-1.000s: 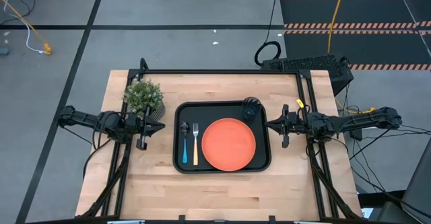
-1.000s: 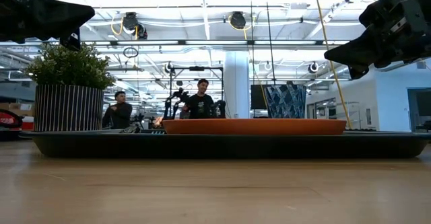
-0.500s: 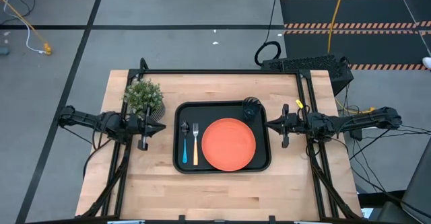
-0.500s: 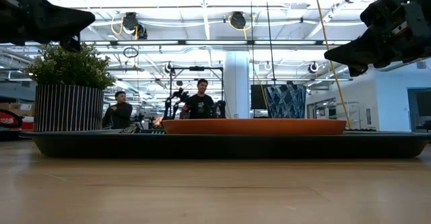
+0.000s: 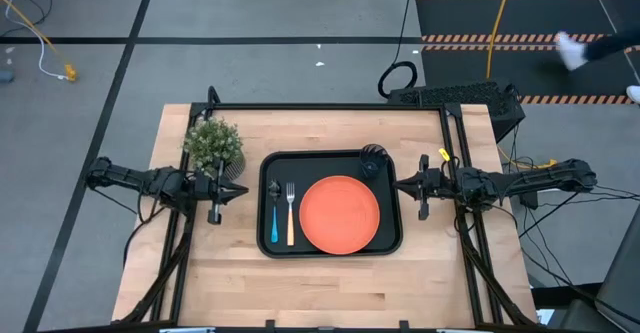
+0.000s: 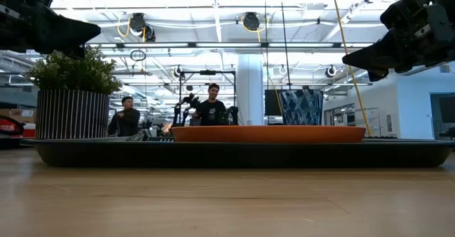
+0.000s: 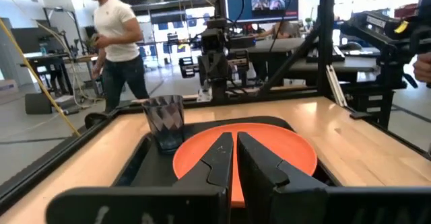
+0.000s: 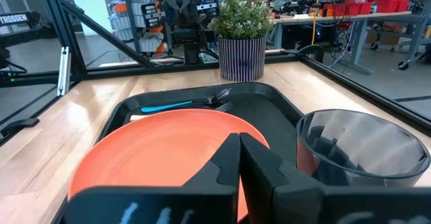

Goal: Pick and place plate/cup/fork/spoon on tray
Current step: Return to Home Position

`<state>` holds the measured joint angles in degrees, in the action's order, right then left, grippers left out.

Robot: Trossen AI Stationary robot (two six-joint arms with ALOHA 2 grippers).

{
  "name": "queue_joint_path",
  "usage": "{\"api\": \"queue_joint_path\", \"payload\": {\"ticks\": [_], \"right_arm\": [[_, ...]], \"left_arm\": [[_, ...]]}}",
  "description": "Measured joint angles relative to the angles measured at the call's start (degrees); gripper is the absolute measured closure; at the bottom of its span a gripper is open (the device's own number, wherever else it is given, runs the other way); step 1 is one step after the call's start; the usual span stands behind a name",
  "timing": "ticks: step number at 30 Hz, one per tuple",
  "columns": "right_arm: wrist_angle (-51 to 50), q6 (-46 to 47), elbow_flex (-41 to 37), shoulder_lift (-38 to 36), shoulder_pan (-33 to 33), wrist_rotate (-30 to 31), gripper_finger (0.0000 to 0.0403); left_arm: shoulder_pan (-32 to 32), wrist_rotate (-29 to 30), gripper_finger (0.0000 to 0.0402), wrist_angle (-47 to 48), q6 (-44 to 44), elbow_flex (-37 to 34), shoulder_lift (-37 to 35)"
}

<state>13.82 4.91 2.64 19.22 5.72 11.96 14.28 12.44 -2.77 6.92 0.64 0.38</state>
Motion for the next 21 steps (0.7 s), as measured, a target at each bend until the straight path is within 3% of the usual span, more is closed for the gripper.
{"api": "queue_joint_path", "payload": {"ticks": [21], "right_arm": [[0.02, -0.61, -0.01, 0.00, 0.00, 0.25, 0.0403]], "left_arm": [[0.00, 1.23, 0.0376, -4.11, 0.94, -0.06, -0.02]]}}
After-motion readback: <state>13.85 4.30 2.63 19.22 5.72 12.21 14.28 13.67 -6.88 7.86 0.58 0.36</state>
